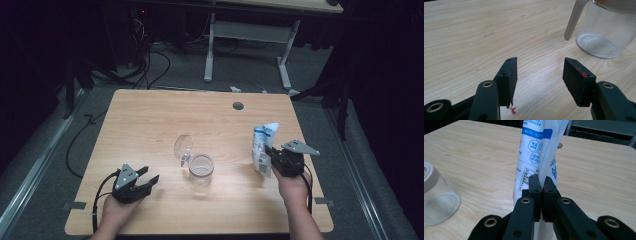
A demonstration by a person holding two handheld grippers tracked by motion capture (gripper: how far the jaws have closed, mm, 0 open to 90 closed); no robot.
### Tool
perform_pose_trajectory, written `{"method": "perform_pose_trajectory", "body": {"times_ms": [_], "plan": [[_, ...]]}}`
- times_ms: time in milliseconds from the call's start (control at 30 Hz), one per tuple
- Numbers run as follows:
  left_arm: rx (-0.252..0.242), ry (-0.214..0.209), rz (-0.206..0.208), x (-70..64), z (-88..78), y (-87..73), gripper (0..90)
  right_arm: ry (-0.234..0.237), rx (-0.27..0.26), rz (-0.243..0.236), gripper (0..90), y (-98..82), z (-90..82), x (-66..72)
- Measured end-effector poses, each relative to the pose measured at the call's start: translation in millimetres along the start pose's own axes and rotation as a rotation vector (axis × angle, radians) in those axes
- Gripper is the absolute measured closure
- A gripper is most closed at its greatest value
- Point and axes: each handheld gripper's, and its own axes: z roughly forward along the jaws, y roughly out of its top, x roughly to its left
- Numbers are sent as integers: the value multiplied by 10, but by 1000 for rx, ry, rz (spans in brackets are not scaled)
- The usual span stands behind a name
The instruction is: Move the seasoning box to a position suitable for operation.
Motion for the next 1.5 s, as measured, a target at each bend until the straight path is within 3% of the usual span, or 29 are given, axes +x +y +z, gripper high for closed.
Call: {"method": "perform_pose_trajectory", "body": {"times_ms": [333,500,1000,1500], "plan": [[-9,-4,7,-12,2,-3,456,50,68,-44,886,72,-88,100],[-15,-6,5,-22,-5,-4,456,78,90,-43,886,106,-142,106],[-26,-30,13,-57,-18,-7,452,104,212,-115,886,124,-202,197],[-40,-33,16,-65,-39,2,451,135,293,-143,887,148,-233,263]]}}
